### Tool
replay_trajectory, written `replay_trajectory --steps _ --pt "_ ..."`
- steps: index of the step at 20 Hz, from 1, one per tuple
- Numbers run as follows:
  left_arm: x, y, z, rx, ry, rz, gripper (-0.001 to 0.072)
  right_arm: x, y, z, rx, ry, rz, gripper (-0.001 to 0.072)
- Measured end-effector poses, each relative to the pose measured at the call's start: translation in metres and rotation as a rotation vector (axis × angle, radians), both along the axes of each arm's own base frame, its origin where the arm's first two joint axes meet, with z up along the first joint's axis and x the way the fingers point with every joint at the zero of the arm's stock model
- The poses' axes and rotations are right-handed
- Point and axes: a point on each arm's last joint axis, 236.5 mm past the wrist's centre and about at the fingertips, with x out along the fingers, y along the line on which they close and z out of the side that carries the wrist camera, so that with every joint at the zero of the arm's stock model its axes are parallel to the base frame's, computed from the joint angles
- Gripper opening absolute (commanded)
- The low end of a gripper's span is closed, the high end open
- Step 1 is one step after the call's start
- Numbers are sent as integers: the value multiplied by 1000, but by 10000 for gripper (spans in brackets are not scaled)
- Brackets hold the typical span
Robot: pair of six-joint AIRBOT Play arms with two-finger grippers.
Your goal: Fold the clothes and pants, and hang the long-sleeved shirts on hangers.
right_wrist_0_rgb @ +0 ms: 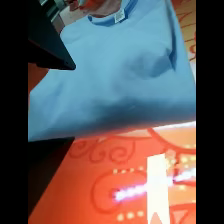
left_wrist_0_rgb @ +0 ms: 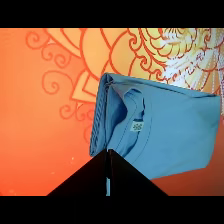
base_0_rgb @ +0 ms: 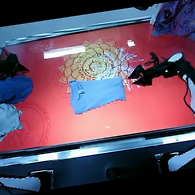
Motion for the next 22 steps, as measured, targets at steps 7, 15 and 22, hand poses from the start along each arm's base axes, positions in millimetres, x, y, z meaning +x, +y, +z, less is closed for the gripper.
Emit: replay_trajectory --steps 7,15,22 --pt "0 0 0 1 0 0 20 -5 38 -52 22 35 27 371" --pt "0 0 0 1 0 1 20 6 53 -56 27 5 -1 29" --pt "0 0 0 1 0 1 20 61 43 20 35 -121 -67 29"
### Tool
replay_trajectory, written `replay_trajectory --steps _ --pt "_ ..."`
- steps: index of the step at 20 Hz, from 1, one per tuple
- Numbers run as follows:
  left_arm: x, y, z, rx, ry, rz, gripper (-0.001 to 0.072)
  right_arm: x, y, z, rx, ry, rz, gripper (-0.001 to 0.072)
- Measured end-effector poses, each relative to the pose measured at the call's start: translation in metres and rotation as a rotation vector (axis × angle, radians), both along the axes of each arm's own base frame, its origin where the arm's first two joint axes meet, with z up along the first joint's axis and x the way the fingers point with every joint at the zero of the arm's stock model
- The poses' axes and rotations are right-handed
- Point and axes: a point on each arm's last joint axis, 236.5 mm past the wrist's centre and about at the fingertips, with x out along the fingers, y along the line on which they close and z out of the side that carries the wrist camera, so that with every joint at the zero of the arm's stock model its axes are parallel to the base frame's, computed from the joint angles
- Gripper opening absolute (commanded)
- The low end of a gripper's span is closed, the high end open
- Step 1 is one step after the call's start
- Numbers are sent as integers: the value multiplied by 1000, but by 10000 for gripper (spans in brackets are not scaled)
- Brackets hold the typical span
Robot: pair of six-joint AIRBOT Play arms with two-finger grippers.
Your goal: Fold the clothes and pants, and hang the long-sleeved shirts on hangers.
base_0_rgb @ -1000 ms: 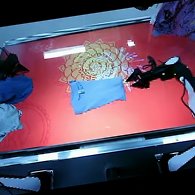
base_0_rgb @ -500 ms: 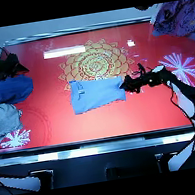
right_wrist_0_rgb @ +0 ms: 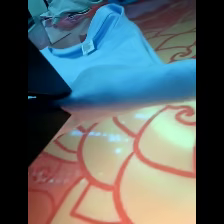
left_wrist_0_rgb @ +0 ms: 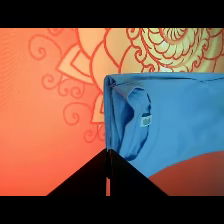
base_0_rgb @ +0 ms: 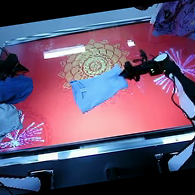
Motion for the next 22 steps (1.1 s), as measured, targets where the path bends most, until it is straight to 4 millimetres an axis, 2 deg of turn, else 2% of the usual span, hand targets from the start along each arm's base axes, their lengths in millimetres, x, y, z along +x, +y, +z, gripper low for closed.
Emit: replay_trajectory --steps 2,6,9,12,15,18,22 --pt "0 0 0 0 0 0 20 18 -17 27 -8 -34 -45 29" --pt "0 0 0 0 0 0 19 47 -71 79 -18 -110 -161 29" --pt "0 0 0 0 0 0 20 56 -130 107 -50 -141 -264 29" --pt "0 0 0 0 1 1 20 56 -196 120 -86 -148 -379 29" --pt "0 0 0 -1 1 1 20 44 -266 120 -124 -123 -509 27" --pt "0 0 0 -1 1 2 20 21 -331 113 -164 -70 -631 29" --pt "0 0 0 -1 2 2 20 -33 -402 94 -255 58 -737 29"
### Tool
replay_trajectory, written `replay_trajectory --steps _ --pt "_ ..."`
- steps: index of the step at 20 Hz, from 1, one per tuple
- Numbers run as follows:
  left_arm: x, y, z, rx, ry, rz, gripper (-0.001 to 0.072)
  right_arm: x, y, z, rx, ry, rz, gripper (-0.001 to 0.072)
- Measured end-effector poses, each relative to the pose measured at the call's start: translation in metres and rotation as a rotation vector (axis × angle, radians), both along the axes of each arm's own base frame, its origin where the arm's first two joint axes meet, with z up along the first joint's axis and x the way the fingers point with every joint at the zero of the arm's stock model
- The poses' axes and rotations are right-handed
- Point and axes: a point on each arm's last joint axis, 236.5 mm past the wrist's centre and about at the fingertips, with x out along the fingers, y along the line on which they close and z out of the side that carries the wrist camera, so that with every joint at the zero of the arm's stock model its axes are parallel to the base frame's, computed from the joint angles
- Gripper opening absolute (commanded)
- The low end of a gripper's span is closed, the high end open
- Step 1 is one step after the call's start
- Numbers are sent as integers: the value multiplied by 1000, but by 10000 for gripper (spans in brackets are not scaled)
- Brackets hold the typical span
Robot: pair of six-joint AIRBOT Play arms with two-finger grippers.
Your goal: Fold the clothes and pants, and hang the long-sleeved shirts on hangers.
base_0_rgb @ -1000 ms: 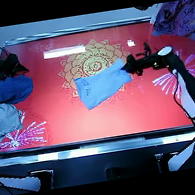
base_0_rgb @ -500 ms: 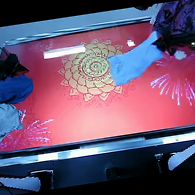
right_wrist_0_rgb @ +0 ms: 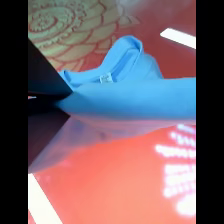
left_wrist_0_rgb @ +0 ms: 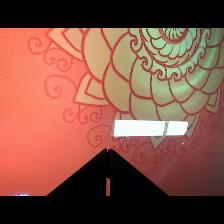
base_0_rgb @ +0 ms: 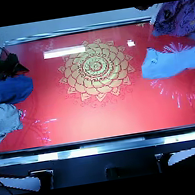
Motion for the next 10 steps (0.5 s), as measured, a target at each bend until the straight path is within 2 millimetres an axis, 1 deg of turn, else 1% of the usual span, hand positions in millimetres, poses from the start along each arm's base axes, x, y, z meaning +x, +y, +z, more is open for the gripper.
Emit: replay_trajectory --steps 2,5,7,10 --pt "0 0 0 0 0 0 20 -37 -26 -15 -24 105 -43 29" --pt "0 0 0 0 0 0 20 -93 -54 -34 -46 239 -119 29" --pt "0 0 0 0 0 0 20 -134 -63 -48 -41 320 -170 29" --pt "0 0 0 0 1 1 20 -194 -61 -71 -16 410 -258 29"
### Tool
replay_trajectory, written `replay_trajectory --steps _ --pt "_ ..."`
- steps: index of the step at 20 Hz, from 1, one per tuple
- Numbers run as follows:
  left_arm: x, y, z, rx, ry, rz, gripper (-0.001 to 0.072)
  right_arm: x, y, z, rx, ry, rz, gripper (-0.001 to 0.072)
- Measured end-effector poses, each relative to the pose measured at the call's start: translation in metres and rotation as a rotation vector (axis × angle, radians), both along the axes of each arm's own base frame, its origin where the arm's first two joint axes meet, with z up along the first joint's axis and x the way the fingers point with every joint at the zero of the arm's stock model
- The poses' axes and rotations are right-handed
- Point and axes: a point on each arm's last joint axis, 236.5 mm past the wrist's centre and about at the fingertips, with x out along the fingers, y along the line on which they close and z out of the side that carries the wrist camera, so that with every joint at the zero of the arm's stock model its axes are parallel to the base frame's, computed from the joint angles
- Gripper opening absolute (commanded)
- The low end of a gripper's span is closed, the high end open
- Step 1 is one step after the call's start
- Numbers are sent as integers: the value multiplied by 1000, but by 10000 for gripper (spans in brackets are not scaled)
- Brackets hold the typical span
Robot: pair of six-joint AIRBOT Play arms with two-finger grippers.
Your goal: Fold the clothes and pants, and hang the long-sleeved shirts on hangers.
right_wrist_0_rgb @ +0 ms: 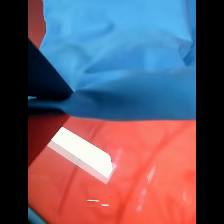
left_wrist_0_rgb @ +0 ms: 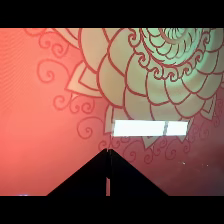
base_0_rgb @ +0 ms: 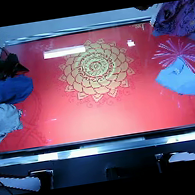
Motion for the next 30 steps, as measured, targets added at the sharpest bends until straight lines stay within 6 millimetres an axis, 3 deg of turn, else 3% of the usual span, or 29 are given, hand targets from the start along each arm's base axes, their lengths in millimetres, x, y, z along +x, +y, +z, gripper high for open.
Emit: replay_trajectory --steps 5,10,20,21,23,24,27,30 --pt "0 0 0 0 1 1 20 -86 27 -36 -8 100 -156 29" --pt "0 0 0 0 0 0 19 -128 58 -64 -11 161 -204 29" --pt "0 0 0 0 -1 -2 20 -166 71 -80 -12 294 -194 35" --pt "0 0 0 0 -1 -2 20 -168 72 -80 -11 303 -191 84" --pt "0 0 0 0 -1 -2 20 -173 75 -80 -2 321 -190 279" --pt "0 0 0 0 0 -2 20 -175 77 -80 7 332 -191 338" --pt "0 0 0 0 0 -2 20 -176 86 -76 46 341 -210 341" --pt "0 0 0 0 0 -2 20 -155 73 -48 7 248 -241 338"
